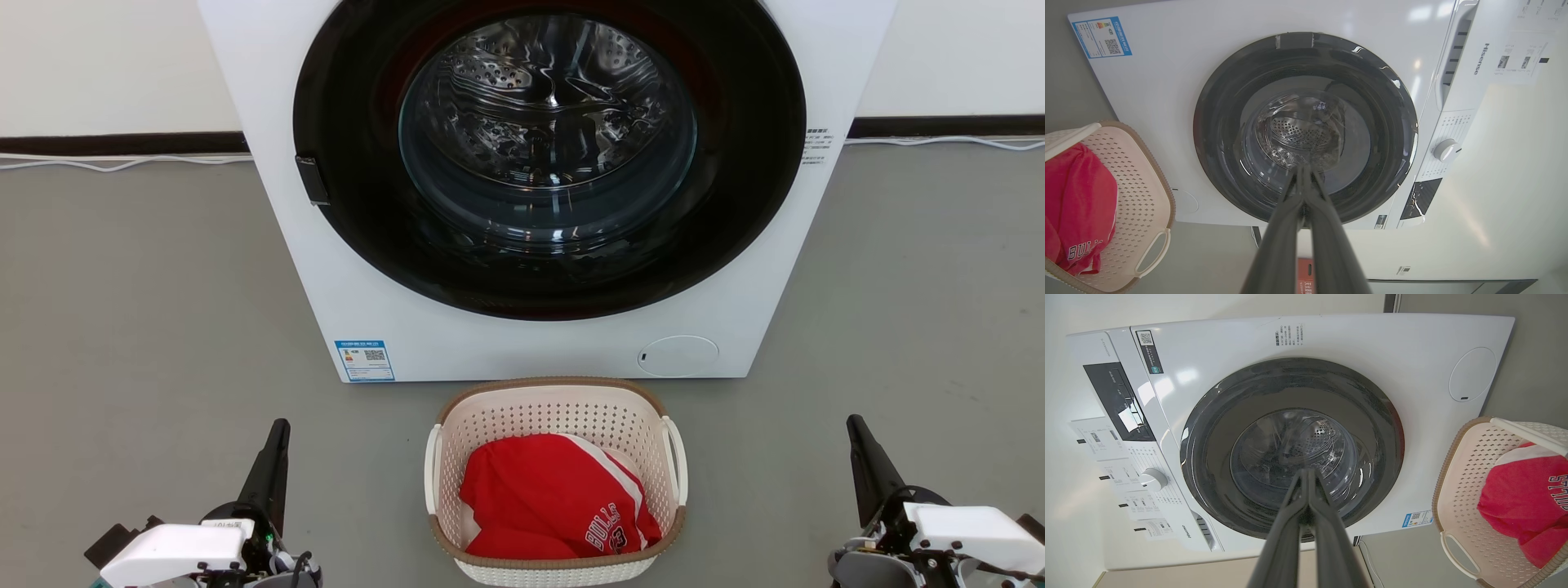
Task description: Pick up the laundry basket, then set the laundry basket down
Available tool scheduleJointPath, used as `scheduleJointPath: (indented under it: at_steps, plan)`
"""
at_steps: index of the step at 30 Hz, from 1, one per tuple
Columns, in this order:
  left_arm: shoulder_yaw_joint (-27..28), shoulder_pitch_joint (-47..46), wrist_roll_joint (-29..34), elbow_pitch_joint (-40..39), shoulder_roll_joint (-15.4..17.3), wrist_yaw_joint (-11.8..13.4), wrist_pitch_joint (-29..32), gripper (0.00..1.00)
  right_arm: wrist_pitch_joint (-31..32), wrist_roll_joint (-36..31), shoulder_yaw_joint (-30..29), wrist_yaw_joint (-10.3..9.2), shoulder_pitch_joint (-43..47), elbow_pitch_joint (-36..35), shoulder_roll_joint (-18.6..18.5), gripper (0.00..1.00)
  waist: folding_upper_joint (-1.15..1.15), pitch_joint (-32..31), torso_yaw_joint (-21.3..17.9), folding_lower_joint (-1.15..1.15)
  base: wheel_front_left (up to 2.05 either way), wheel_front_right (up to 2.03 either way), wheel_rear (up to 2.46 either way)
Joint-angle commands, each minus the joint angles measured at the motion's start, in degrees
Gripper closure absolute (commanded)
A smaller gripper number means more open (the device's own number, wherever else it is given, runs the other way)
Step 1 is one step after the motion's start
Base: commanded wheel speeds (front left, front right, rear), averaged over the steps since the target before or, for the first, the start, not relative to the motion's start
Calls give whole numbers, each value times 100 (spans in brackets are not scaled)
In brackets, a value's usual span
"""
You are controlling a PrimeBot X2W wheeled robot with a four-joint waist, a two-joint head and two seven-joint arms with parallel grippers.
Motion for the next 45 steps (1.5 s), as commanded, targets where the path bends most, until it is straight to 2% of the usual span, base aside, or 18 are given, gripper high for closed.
scheduleJointPath:
  at_steps: [1, 35, 36, 42, 45]
  plan:
    - [170, -314, -29, -165, 78, -41, 36, 100, 42, 38, 102, 41, -336, -169, -31, 100, 0, 0, 0, 0, 0, 0, 0]
    - [170, -314, -29, -165, 78, -41, 36, 100, 42, 38, 102, 41, -336, -169, -31, 100, 0, 0, 0, 0, 0, 0, 0]
    - [-1, 11, 1, 20, -3, 1, -2, 0, -1, -1, 4, -1, 17, 17, 0, 0, 0, 0, 0, 0, 0, 0, 0]
    - [-28, 156, 6, 221, -41, 4, -56, 0, -37, -2, 57, -3, 152, 186, 26, 0, 0, 16, 0, 2, 0, 0, 0]
    - [-57, 147, 11, 210, -37, 3, -124, 0, -95, -10, 112, -2, 142, 159, 24, 0, 0, -3, -1, 13, 0, 0, 0]
